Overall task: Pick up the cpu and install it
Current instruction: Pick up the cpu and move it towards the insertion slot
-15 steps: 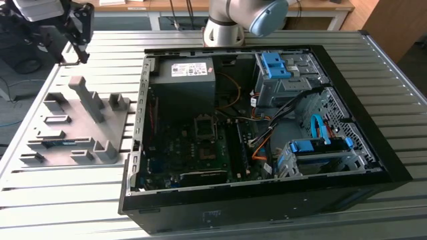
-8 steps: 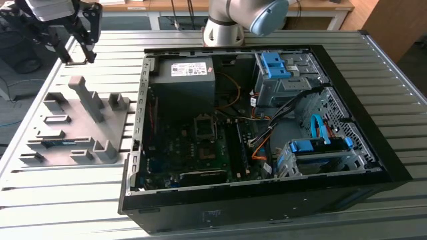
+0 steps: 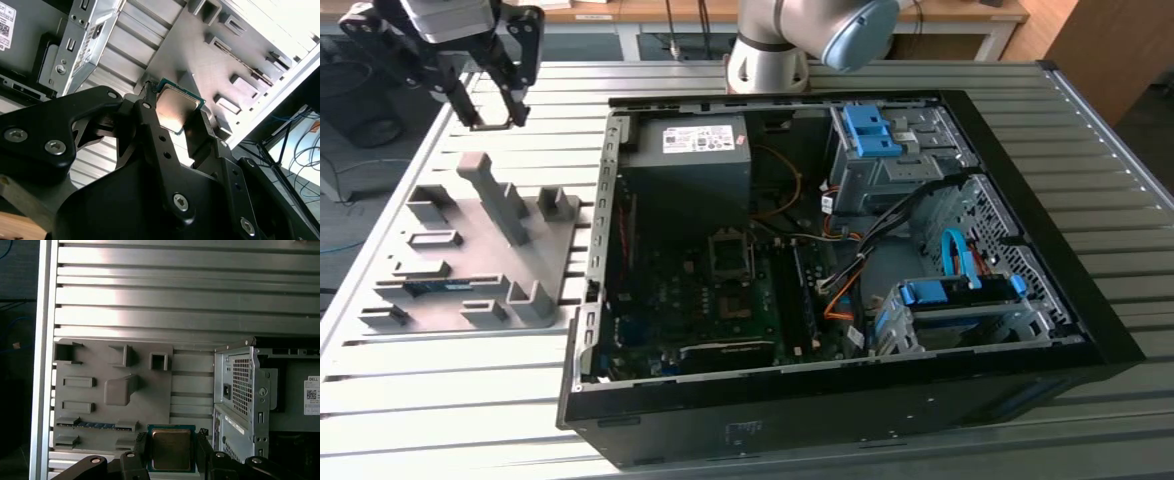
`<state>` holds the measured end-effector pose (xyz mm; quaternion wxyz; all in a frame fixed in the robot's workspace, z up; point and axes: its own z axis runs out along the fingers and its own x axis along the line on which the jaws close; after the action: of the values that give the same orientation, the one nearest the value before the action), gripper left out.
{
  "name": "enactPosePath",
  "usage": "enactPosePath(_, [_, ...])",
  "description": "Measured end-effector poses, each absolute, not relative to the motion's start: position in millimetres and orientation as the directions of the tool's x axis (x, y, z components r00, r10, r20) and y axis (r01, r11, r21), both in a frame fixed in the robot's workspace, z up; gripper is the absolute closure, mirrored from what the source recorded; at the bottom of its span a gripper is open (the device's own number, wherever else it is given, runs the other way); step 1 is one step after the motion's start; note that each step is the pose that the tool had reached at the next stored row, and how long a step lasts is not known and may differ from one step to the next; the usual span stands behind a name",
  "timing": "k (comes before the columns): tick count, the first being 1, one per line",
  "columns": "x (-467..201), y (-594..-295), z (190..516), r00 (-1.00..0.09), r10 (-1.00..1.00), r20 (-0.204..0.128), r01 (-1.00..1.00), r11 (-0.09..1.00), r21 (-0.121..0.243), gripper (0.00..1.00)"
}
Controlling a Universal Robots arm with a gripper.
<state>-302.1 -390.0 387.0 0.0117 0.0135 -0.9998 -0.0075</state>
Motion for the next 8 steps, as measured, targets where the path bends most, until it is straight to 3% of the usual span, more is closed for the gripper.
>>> enactPosePath(8, [-285, -390, 387, -0.999, -0.027, 0.024, -0.027, 1.000, 0.015, 0.53])
